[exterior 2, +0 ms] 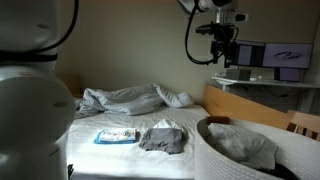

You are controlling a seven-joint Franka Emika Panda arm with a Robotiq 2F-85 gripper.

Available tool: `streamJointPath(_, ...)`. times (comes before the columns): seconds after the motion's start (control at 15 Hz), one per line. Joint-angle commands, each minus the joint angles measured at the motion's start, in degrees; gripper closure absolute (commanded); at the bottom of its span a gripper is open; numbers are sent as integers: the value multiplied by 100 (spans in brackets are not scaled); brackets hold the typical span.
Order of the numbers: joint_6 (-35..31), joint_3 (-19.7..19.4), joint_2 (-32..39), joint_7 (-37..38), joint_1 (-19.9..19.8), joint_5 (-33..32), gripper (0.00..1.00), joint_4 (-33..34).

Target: Remove the clothing from the laundry basket and put them on the bed.

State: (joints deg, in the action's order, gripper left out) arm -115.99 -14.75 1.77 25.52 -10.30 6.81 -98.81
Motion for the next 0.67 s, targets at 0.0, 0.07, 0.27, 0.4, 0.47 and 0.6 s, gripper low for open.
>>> streamJointPath(0.0, -872, -107, 328, 581, -274, -67, 0, -597)
streamJointPath(0.07, -1081, -153, 520, 666, -332, -35, 0, -656)
streamJointPath(0.27, -1649, -273, 1096, 884, -417, -28, 0, -816)
streamJointPath(0.4, -1692, -304, 1442, 938, -447, 102, 0, -787)
streamJointPath(0.47, -1704, -311, 1601, 960, -449, 150, 0, -790)
streamJointPath(0.6, -1523, -323, 1826, 979, -452, 183, 0, -727)
